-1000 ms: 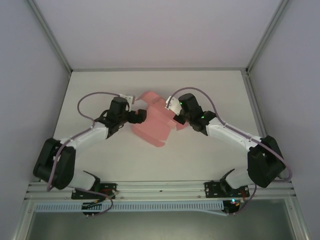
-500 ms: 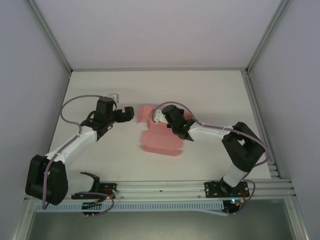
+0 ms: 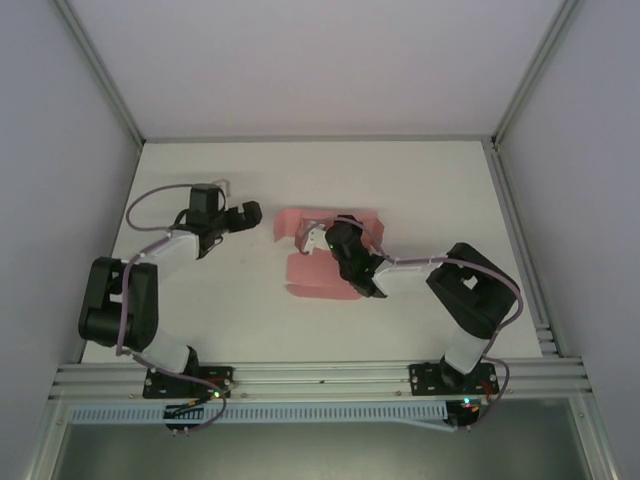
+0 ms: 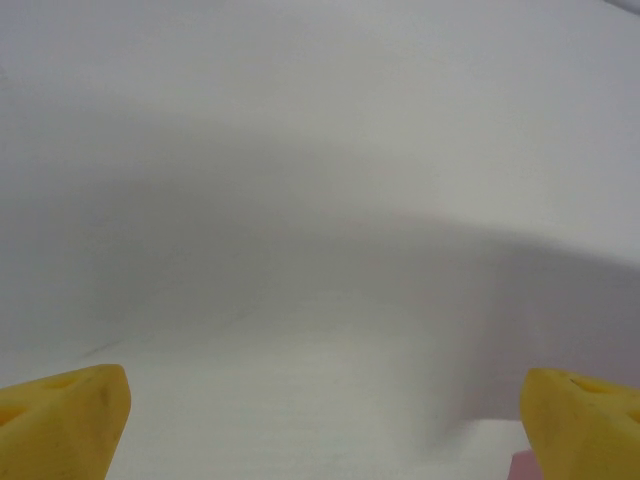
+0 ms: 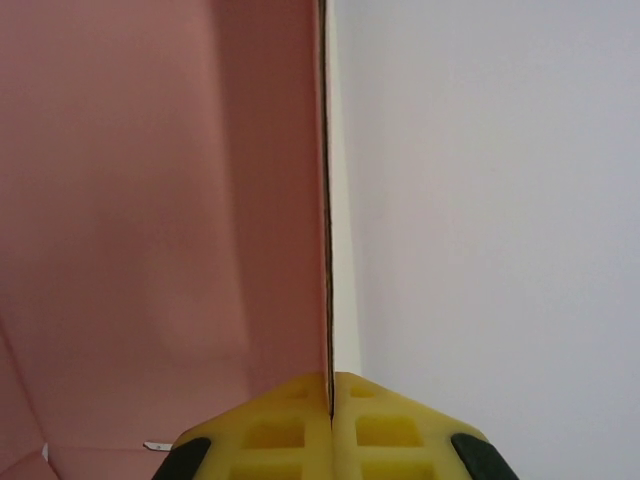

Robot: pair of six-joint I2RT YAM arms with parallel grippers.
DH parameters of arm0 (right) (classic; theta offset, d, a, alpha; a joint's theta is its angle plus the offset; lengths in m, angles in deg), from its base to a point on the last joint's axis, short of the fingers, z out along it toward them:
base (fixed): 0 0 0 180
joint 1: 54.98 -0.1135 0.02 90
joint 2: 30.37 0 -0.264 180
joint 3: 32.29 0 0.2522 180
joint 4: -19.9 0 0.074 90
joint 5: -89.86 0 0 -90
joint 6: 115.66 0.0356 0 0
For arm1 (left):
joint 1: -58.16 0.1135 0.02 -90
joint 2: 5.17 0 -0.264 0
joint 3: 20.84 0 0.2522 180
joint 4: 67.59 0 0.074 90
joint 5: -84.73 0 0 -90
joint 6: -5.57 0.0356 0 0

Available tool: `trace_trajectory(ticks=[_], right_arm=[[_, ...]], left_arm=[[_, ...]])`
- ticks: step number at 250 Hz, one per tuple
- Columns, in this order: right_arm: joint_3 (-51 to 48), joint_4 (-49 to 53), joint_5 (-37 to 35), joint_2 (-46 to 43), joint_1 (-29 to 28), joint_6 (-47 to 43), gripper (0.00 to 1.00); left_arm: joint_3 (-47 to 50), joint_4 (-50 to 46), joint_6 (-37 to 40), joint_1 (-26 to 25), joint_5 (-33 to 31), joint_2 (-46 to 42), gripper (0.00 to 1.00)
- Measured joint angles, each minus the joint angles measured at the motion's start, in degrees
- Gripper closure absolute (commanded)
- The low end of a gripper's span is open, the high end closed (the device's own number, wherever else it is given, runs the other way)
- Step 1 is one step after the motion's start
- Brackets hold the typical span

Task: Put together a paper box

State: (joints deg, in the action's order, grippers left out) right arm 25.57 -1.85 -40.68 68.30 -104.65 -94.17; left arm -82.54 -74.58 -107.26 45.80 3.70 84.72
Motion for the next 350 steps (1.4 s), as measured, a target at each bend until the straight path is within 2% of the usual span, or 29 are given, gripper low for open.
trace_trajectory(ticks=[33,78,122,187,206,253,285,292,299,330,350], right_arm=[[-0.46,-0.98,-0.04,0.02,-0.28,-1.01,1.00],[-0.46,-1.77,-0.20,0.57,-0.76,-0.52,1.00],[-0.37,-0.83,-0.02,0.57,-0.76,1.29,1.00],[-0.17,1.51,-0.26,0.57,-0.76,4.09,1.00],[-0.24,2.01,-0.66,0.33,-0.79,4.90,1.00],[-0.59,4.20,-1.31,-0.76,-0.85,5.77,1.00],[-1.25,4.50,-1.18,-1.62,-1.01,5.75,1.00],[-1.31,4.52,-1.05,-1.73,-1.09,5.75,1.00],[-1.38,4.55,-1.05,-1.88,-1.22,5.77,1.00],[-1.64,4.55,-0.85,-2.38,-1.27,5.99,1.00],[-1.73,4.59,-0.57,-2.49,-1.29,6.01,1.00]], left_arm=[[0.02,6.38,3.23,-0.79,7.67,2.05,0.04],[0.46,11.98,9.79,-4.17,14.93,3.34,0.20],[2.12,14.82,12.81,-5.77,21.64,5.53,0.31],[4.90,19.19,13.18,-10.62,28.63,5.53,0.34],[4.90,19.45,13.25,-12.52,28.72,5.51,0.34],[4.94,19.58,13.16,-13.35,28.11,5.49,0.32],[6.64,19.06,12.96,-13.81,25.53,3.32,0.21],[7.34,18.73,12.87,-13.88,24.55,2.32,0.14],[8.11,18.34,12.76,-13.90,23.19,1.11,0.01],[10.75,14.93,12.26,-14.19,18.32,-5.31,0.00],[10.95,12.35,11.65,-14.14,12.94,-9.92,0.00]])
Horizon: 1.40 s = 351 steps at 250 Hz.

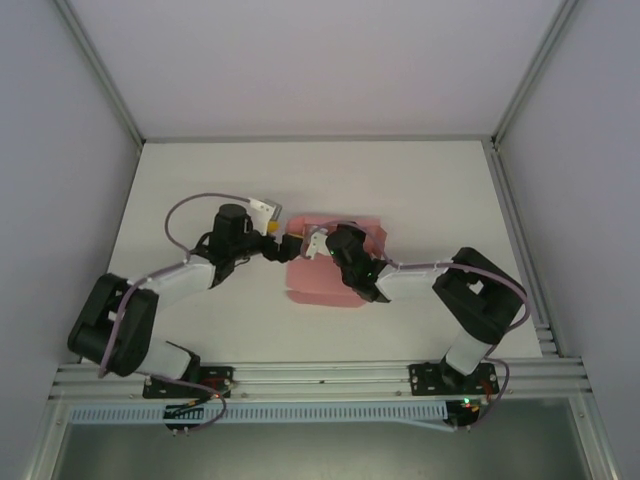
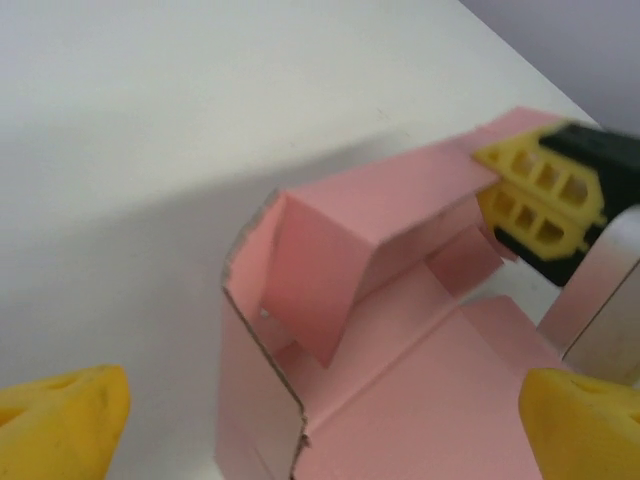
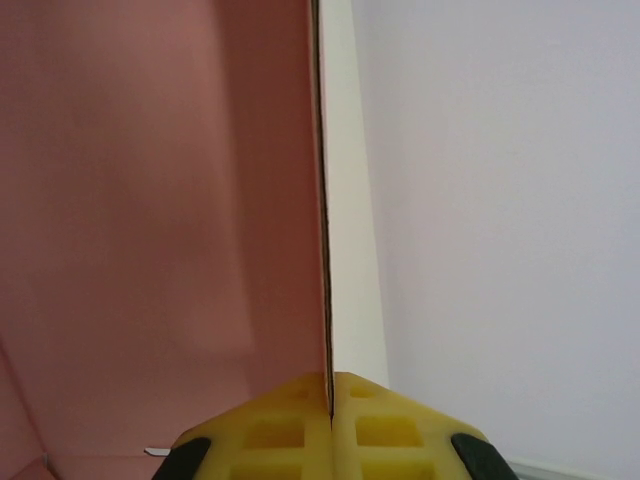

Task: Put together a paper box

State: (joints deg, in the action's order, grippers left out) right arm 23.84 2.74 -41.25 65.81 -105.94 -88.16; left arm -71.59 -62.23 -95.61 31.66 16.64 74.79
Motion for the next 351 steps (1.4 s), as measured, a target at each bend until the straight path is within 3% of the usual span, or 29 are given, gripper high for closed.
trace_trajectory(ticks=[38,73,87,96,123,168,223,293,327,351], right_arm=[[-0.09,0.39,0.46,-0.44,0.00,0.00,1.00],[-0.09,0.44,0.79,-0.50,0.00,0.15,1.00],[-0.09,0.46,0.81,-0.50,0.00,0.15,1.00],[-0.09,0.46,0.83,-0.50,0.00,0.15,1.00],[-0.09,0.46,0.83,-0.50,0.02,0.13,1.00],[-0.07,0.76,0.94,-0.50,0.02,0.15,1.00],[0.13,1.92,1.01,-0.50,0.02,0.15,1.00],[-0.22,4.37,0.98,-2.21,-0.26,1.27,1.00],[-0.48,5.92,0.55,-3.08,-1.29,2.64,1.00],[-1.07,6.91,0.52,-4.02,-1.62,4.31,1.00]], left_arm=[[1.14,-1.36,-3.37,5.53,-6.58,-5.05,0.00],[2.40,-2.25,-7.15,11.19,-8.87,-4.22,0.00],[2.05,-2.43,-7.37,11.54,-8.81,-2.21,0.10],[1.68,-2.58,-6.82,11.41,-7.98,-0.52,0.11],[0.24,-2.69,-3.67,8.90,-3.89,4.87,0.15],[-3.63,-2.86,4.15,-0.09,0.76,10.27,0.24],[-5.05,-0.33,7.13,-1.03,2.80,15.15,0.33],[-2.99,5.29,7.15,-3.67,-0.61,15.82,0.32],[-1.38,8.07,7.23,-7.10,-4.52,16.37,0.46],[-1.38,11.04,7.17,-9.49,-6.88,18.21,0.46]])
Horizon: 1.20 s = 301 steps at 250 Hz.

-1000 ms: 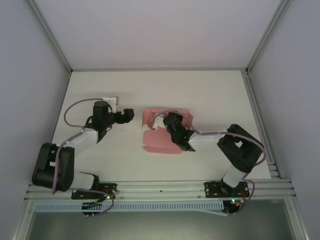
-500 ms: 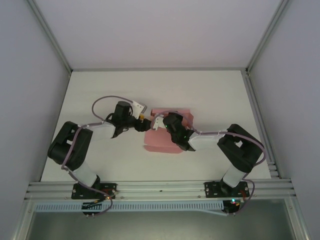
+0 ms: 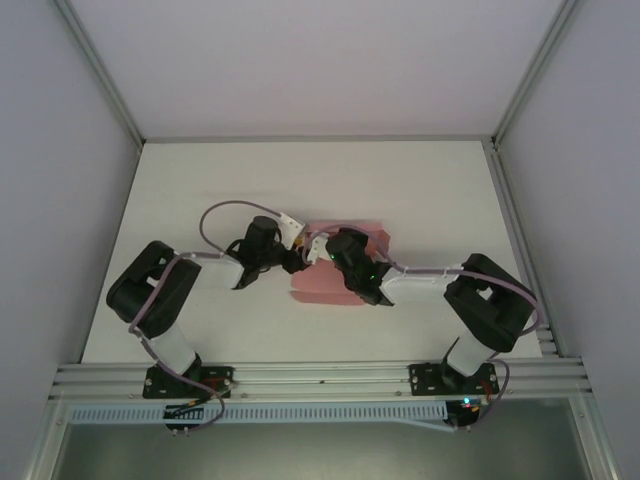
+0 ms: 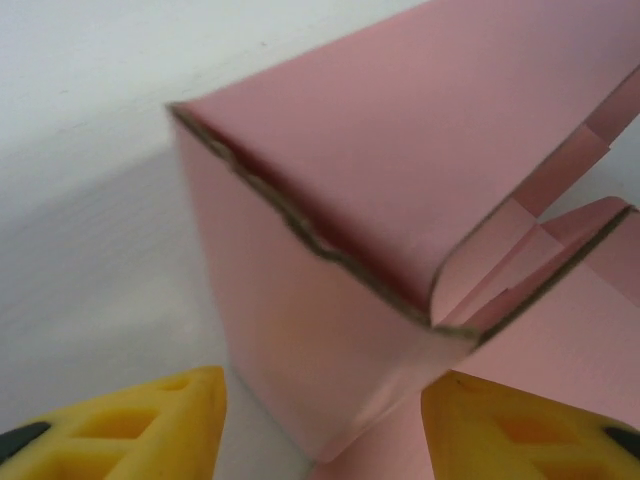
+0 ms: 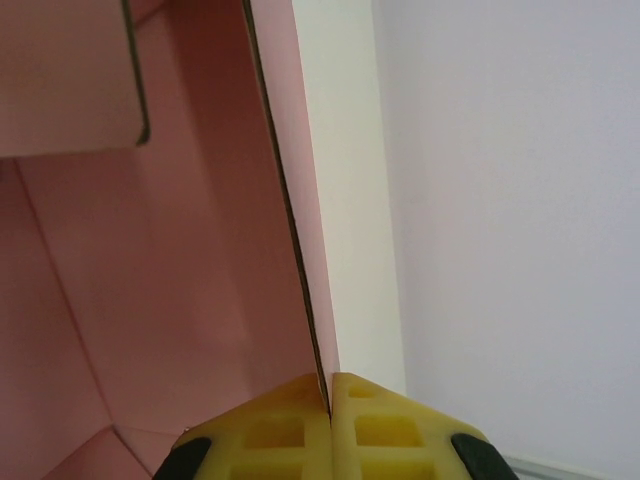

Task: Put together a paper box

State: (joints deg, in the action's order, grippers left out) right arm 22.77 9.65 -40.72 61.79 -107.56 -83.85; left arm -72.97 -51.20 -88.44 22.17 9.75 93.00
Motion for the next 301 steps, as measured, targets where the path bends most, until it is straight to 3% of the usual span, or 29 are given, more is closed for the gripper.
trace_trajectory(ticks=[28,53,67,85,115,162,209,281,301], right_arm=[[-0.11,1.77,0.09,-0.68,-0.07,1.97,1.00],[-0.09,2.10,0.24,-0.70,-0.09,3.04,1.00],[-0.09,2.38,0.42,-0.79,-0.09,3.41,1.00],[-0.09,2.54,1.01,-0.81,-0.09,4.00,1.00],[0.11,3.08,1.84,-0.81,-0.09,4.98,1.00],[0.87,4.17,3.65,-0.79,0.11,7.10,1.00],[1.57,5.31,4.39,-0.76,0.52,8.87,1.00],[1.79,4.85,6.19,-0.76,0.57,9.44,1.00],[1.79,4.68,6.54,-0.76,0.57,9.84,1.00]], left_arm=[[-0.04,3.39,-0.85,-0.92,-1.20,2.25,0.47],[-0.22,5.79,-2.43,-0.94,-2.56,3.45,0.57],[-0.24,6.99,-3.04,-0.94,-3.54,4.02,0.58],[-0.24,8.98,-3.76,-0.94,-4.83,4.72,0.71],[-0.70,10.12,-4.24,-1.38,-8.02,5.44,0.76],[-2.95,8.41,-4.02,-3.34,-16.74,6.36,1.00],[-4.79,7.34,-7.39,-6.47,-27.78,7.76,1.00],[-1.51,12.52,-10.38,-8.11,-33.81,7.85,1.00],[-1.44,12.61,-10.67,-8.11,-34.07,7.85,0.83]])
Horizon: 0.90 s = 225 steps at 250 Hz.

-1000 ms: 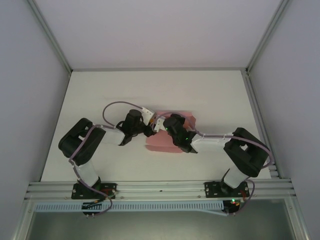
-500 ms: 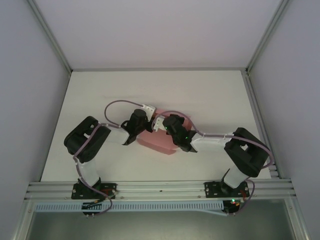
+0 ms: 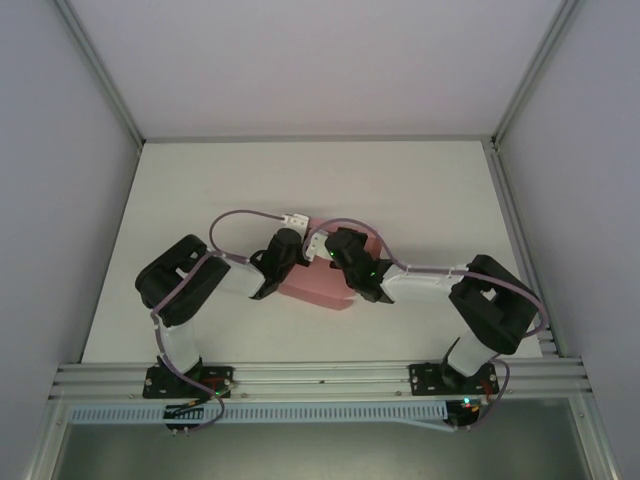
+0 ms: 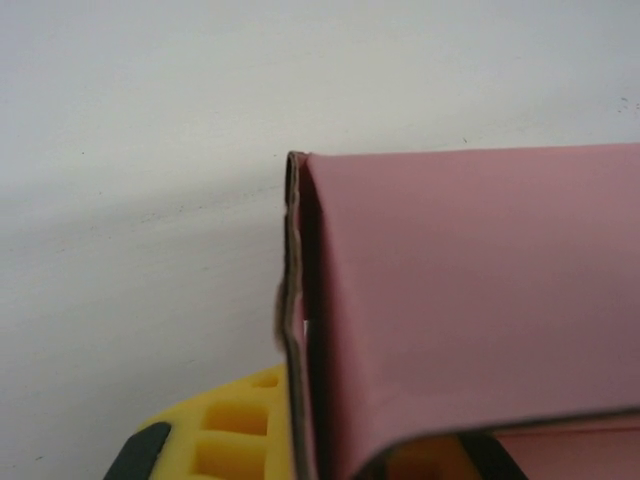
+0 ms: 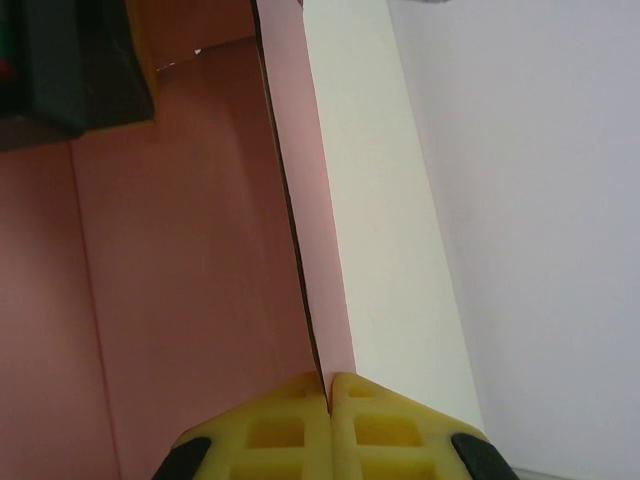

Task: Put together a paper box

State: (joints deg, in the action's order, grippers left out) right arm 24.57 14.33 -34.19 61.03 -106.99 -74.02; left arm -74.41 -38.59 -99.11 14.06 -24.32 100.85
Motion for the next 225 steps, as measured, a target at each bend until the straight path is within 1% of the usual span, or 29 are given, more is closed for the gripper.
trace_trajectory(ticks=[11,21,36,50,64,97,106,117,127,146,160,174,192,203,225], right_arm=[[0.00,0.04,-0.02,0.00,0.00,0.09,1.00],[0.00,0.07,-0.02,0.00,0.02,0.24,1.00],[0.00,0.15,-0.02,0.00,0.15,0.42,1.00],[0.00,0.20,-0.09,0.00,0.15,0.46,1.00],[0.00,0.37,-0.31,0.00,0.15,0.46,1.00],[0.00,1.55,-0.46,0.00,0.44,0.90,1.00],[0.00,1.92,-0.44,0.00,0.42,1.03,1.00],[0.00,2.56,-0.35,0.02,0.42,1.05,1.00],[0.00,3.06,-0.35,0.02,0.42,1.05,1.00],[-0.02,3.69,-0.26,0.09,0.42,1.05,1.00],[-0.04,3.98,-0.26,0.09,0.42,1.05,1.00],[-0.04,4.07,-0.26,0.09,0.42,1.05,1.00],[-0.07,4.09,-0.35,0.04,0.42,1.05,1.00],[-0.07,4.11,-0.46,0.00,0.42,1.05,1.00],[-0.04,4.13,-0.46,-0.07,0.42,1.03,1.00]], left_arm=[[0.02,-0.04,-0.24,0.04,-0.48,0.00,0.79],[0.11,-0.09,-0.42,0.28,-0.55,0.00,0.72],[0.48,-0.17,-1.20,0.52,-0.72,-0.28,0.70],[0.85,-0.72,-1.62,0.61,-0.74,-0.96,0.63],[1.40,-1.44,-1.64,0.72,-0.46,-1.97,0.54],[2.16,-2.40,-1.68,1.25,0.90,-3.93,0.49],[2.16,-2.58,-1.70,1.25,1.29,-4.26,0.46],[2.16,-2.75,-1.73,1.25,1.66,-4.59,0.39],[2.14,-2.73,-1.64,1.09,1.90,-4.79,0.38],[1.84,-3.04,-1.46,0.96,2.23,-5.09,0.38],[1.18,-3.78,-1.44,0.85,2.38,-5.18,0.45],[0.24,-4.61,-1.20,0.81,2.56,-5.18,0.49],[-0.83,-5.44,-0.81,0.81,2.62,-5.18,0.51],[-1.14,-5.73,-0.66,0.74,2.64,-5.18,0.57],[-1.25,-6.16,-0.44,0.68,2.99,-5.18,0.61]])
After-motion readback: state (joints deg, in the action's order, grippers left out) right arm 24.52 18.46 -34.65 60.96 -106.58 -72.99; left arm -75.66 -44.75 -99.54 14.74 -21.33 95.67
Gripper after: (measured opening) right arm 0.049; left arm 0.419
